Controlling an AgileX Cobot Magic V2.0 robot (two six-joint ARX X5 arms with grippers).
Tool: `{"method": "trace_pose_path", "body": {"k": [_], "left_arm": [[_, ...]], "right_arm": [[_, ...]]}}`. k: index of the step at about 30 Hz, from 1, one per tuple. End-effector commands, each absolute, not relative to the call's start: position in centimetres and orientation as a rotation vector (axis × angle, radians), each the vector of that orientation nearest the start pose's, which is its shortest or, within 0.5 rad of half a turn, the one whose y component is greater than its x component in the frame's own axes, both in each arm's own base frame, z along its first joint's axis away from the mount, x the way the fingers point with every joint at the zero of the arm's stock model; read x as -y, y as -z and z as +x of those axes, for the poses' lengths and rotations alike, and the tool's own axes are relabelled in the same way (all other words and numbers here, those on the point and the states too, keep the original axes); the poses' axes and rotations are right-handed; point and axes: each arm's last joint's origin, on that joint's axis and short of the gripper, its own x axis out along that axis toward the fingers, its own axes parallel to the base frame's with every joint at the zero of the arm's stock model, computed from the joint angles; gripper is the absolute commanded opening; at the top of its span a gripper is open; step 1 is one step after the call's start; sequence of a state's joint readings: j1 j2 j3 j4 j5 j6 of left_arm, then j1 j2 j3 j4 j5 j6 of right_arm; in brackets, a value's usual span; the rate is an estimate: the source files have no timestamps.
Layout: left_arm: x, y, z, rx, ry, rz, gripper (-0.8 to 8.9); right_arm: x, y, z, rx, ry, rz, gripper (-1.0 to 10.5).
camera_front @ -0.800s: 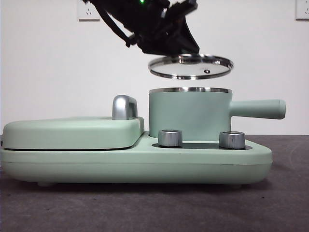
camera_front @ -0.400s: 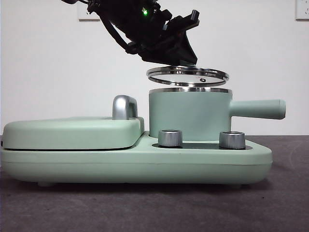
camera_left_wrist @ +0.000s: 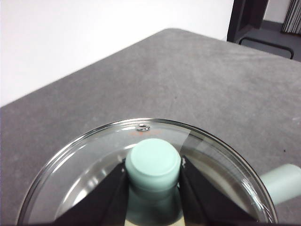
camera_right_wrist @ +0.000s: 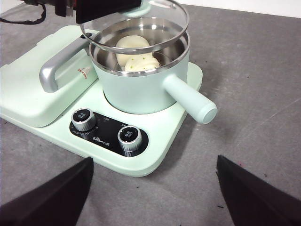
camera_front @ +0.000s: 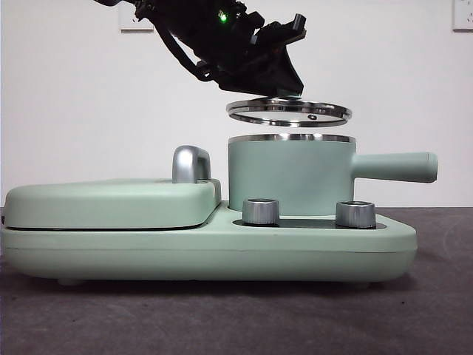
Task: Put the buns in a small steamer
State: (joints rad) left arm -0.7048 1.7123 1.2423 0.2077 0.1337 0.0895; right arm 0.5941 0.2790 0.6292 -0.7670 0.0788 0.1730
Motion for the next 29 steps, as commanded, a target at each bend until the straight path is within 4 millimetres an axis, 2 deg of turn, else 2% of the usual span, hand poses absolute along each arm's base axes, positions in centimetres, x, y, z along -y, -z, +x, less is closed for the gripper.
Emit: {"method": "trace_pose_path", "body": {"k": [1,9,17,29], "left_arm": [[26.5,-28.5,29.9,-0.17,0.867,0.156,0.11],[26.6,-28.2,29.7,-0.175,0.883,0.154,0.11],[26.3,-26.5,29.3,-0.195,0.883,0.15,0.11],[26.3,-26.3,29.6,-0.182,0.888,0.148,0.11]], "right_arm": [[-3.4,-28.0,5.4,-0.43,-0.475,0.042,4.1],[-3.4,-28.0,5.4,-0.43,-0.475,0.042,4.1],[-3.4,-27.9,5.4,-0.435,-0.464,0.056,4.1],[-3.4,-27.9,5.4,-0.436,-0.464,0.058,4.1]]}}
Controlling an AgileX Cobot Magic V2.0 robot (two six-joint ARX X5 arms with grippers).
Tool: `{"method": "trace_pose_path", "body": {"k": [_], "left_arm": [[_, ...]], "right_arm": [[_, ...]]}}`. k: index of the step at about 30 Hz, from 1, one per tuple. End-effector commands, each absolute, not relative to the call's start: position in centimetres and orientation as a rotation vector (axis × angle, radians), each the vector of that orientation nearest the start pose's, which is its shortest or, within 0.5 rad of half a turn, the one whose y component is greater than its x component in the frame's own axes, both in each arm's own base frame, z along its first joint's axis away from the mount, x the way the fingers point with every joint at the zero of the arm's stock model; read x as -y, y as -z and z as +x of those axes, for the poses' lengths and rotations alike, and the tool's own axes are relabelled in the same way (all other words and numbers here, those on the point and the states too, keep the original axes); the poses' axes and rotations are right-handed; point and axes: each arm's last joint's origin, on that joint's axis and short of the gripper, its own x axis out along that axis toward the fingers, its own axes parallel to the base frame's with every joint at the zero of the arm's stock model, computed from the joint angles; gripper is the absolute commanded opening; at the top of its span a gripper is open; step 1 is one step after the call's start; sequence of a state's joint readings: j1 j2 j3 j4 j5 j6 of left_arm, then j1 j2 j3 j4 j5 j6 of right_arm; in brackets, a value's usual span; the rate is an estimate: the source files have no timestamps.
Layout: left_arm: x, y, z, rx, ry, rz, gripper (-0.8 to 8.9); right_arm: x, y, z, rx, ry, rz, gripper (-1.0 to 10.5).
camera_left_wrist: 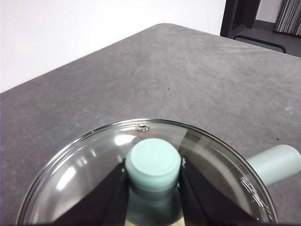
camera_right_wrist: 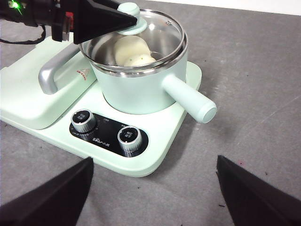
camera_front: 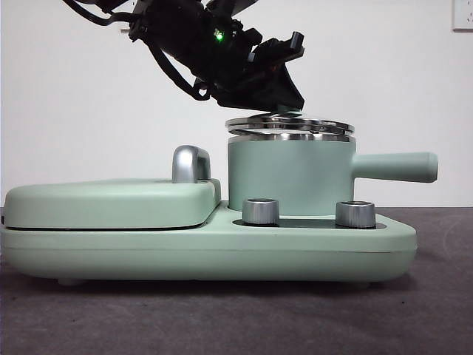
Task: Put the buns in a small steamer
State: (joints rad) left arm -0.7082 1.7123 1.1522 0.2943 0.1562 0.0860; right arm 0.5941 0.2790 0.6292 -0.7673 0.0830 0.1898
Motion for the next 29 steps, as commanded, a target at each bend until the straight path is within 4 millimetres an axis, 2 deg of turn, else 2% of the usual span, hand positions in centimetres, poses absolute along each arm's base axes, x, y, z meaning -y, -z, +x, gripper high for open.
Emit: {"method": "trace_pose_path", "body": {"k": [1,29], "left_arm": [[26.3,-26.25,29.6,-0.184,0.895,0.146,0.11],[25.91,-25.41,30.34,-0.215,0.881,0.145,0.1]], "right_arm": [[-3.4,-27.93,5.41,-0.436,-0.464,0.058,4.1],[-3.4,-27.93,5.41,-0.436,-0.464,0.058,4.1]]}}
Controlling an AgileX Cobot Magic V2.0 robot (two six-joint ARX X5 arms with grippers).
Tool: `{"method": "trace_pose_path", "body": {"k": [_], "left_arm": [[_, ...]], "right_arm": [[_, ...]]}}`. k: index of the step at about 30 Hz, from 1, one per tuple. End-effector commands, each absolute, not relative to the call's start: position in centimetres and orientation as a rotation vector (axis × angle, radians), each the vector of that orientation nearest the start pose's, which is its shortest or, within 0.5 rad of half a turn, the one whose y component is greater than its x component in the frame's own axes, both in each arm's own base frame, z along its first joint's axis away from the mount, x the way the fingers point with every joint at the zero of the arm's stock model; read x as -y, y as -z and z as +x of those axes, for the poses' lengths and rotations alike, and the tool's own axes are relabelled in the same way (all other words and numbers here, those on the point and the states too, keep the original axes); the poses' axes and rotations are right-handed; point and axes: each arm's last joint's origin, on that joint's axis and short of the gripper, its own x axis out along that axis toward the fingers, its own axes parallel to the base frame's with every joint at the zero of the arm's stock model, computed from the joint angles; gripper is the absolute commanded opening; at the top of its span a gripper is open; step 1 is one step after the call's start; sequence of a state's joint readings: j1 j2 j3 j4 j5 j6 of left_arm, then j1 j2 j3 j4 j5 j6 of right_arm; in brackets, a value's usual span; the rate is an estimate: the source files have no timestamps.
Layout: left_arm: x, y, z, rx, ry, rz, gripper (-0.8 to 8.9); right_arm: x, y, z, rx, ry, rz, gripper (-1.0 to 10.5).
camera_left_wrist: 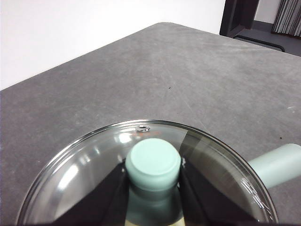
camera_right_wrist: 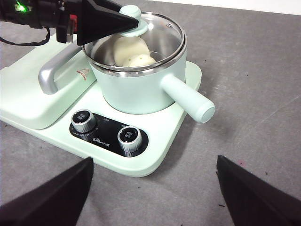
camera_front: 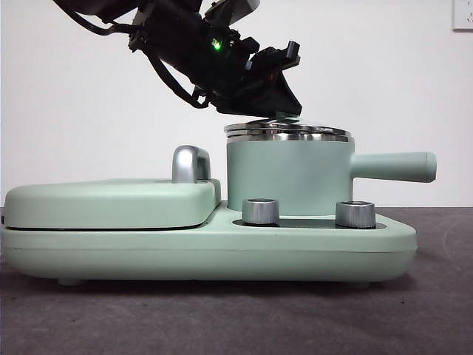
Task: Put the buns in a small steamer
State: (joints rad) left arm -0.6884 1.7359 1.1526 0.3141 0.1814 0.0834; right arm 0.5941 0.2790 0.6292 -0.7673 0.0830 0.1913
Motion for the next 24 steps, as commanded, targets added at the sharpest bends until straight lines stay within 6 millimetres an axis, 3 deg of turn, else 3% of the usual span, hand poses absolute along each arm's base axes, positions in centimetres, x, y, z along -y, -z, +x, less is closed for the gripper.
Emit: {"method": "trace_pose_path", "body": {"k": [1,9,24], "left_arm": [[25.93,-25.42,30.32,-0.215,0.885,0.145,0.1],[26.26,-26.11,30.22,-0.158,0.91,0.089,0.1],[26.12,-25.22,30.22,-0.226,0.909,0.123,0.11]], "right_arm": [[-3.4,-27.93,5.41,-0.436,-0.464,0.058,4.1],[-3.4,-27.93,5.41,-0.436,-0.464,0.058,4.1],[-3.4,-27.93,5.41,-0.436,-0.464,0.058,4.1]]}}
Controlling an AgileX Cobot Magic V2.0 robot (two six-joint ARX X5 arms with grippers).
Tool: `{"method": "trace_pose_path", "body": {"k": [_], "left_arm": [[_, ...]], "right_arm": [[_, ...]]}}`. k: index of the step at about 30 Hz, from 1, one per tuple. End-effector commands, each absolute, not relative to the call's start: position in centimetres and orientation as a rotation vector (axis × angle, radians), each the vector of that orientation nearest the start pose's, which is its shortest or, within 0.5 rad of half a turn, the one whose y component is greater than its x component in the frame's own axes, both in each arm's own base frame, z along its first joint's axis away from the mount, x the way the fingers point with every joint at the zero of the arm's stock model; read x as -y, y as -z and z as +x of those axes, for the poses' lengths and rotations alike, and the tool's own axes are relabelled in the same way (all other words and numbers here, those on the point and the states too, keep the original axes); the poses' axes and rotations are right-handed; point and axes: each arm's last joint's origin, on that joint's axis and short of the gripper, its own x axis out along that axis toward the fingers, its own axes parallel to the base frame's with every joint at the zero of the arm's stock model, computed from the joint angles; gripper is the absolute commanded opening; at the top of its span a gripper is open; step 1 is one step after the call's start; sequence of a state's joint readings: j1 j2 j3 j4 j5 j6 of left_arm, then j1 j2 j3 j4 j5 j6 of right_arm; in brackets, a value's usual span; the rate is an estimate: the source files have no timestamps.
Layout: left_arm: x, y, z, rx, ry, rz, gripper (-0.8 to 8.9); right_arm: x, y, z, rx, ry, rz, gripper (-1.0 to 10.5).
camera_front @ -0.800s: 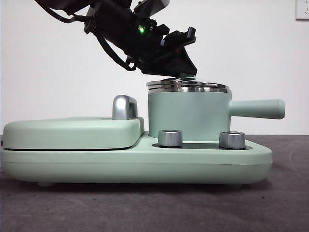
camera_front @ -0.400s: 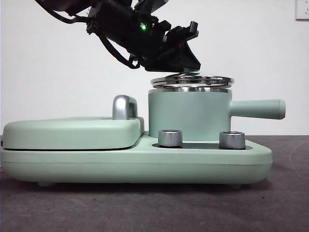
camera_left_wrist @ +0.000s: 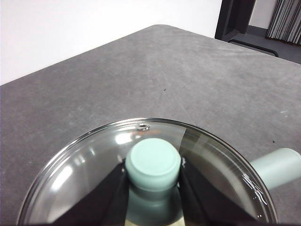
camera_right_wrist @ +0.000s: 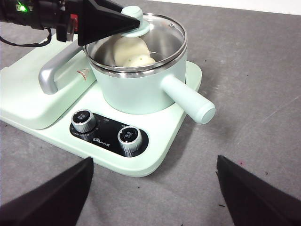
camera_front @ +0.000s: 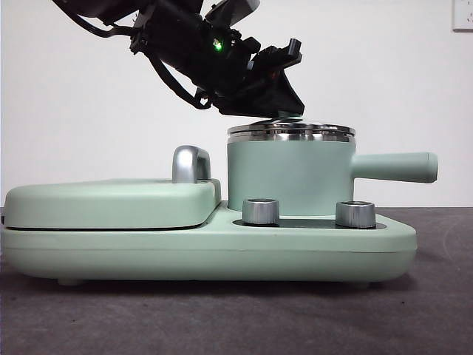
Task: Put the buns in a small steamer
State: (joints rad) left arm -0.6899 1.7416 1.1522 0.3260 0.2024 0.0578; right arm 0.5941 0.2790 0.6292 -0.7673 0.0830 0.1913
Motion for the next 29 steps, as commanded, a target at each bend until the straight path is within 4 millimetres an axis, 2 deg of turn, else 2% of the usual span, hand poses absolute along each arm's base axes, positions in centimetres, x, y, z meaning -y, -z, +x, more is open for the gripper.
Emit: {"method": "trace_pose_path", "body": {"k": [1,12,21,23,27,29], "left_arm": [[26.1,-25.2,30.2,-0.227,0.909,0.123,0.11],[25.9,-23.7,29.9,-0.278,0.908,0.135,0.11],[25.8,-23.4,29.8,-0.298,0.91,0.155,0.11],[25.8,-23.4,29.8,-0.295,0.91,0.154,0.68],[25.8,-23.7,29.9,-0.277,0.909,0.141,3.68],[25.9,-23.9,29.9,-0.27,0.907,0.13,3.74]], "right_arm": [[-3.4,-27.9,5.4,-0.436,-0.464,0.058,4.1],[-3.4,-27.9,5.4,-0.436,-0.464,0.058,4.1],[-3.4,-27.9,5.4,-0.436,-0.464,0.058,4.1],[-3.4,-27.9,5.4,-0.436,-0.464,0.058,4.1],[-3.4,-27.9,5.4,-0.437,-0.464,0.058,4.1],[-3.4,-27.9,5.4,-0.437,-0.465,0.058,4.1]]}}
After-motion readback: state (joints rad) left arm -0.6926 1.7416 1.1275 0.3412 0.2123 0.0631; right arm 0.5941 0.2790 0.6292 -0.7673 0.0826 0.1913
